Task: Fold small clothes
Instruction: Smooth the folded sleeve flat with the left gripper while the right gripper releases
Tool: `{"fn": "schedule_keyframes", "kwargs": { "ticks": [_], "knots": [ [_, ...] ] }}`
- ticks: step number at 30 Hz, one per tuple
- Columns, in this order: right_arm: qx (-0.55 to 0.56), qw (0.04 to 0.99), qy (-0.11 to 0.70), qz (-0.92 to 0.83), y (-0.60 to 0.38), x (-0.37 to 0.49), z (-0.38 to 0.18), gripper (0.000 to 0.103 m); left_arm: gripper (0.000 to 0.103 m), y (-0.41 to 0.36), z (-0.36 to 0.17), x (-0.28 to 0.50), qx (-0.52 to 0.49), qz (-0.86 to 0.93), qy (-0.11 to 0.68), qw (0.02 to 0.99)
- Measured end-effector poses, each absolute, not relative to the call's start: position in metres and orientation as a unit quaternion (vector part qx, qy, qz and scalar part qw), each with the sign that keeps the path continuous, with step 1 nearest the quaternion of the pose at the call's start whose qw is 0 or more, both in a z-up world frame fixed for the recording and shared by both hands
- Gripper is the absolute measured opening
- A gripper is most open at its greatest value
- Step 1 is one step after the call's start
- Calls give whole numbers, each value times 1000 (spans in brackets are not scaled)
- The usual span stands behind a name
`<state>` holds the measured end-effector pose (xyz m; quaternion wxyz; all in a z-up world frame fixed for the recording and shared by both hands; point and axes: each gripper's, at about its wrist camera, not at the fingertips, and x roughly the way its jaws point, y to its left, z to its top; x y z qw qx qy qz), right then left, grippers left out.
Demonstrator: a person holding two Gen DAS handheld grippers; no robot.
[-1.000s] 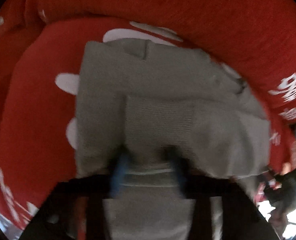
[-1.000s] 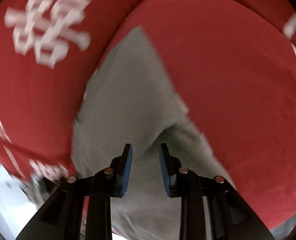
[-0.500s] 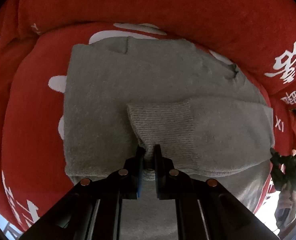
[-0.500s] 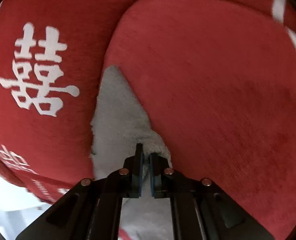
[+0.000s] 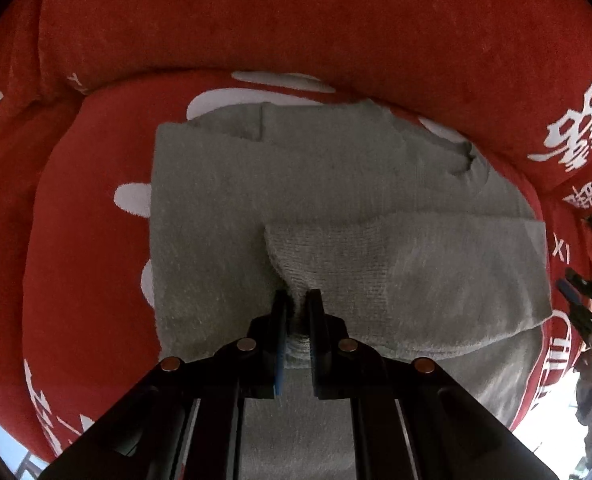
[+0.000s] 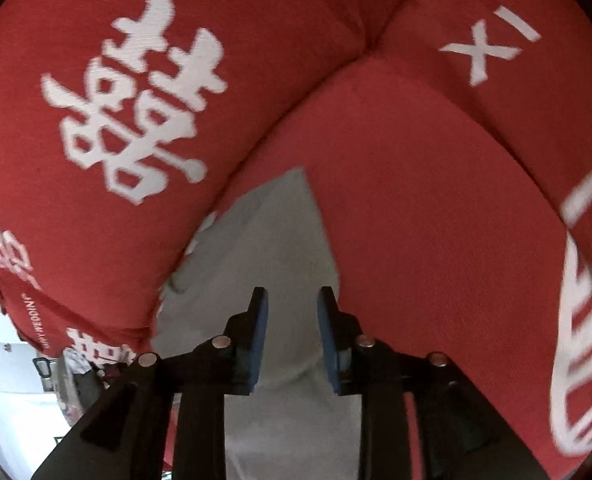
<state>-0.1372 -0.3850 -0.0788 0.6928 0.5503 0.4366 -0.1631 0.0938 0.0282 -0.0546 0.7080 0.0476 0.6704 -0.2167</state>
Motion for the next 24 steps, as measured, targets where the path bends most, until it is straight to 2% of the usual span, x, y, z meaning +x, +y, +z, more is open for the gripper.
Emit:
{"fn": "schedule_keyframes", "kwargs": {
  "ticks": [8,11,15,17,22,23,24],
  "knots": [
    [572,652,481,-130,-408,-100,-122,29,11,26,-58,92,56,-200,671,712],
    [542,661,510,-100,-402,-86,-114,8,11,23,-51,93,68,-206,661,719],
    [472,696,528,-117,-401,-78,-97,8,11,21,-54,99,126,-179,636,740],
    [450,690,549,-141,-404,-76,-109,8,11,31,-67,106,129,-151,649,735],
    [464,679,541,-174,-405,-92,-106,9,11,42,-57,106,116,-152,648,737],
    [468,675,541,-179,-404,-94,-104,14,11,43,-54,104,115,-159,649,735],
    [473,672,540,-183,-402,-100,-99,15,11,43,-52,102,112,-166,652,732]
  ]
}}
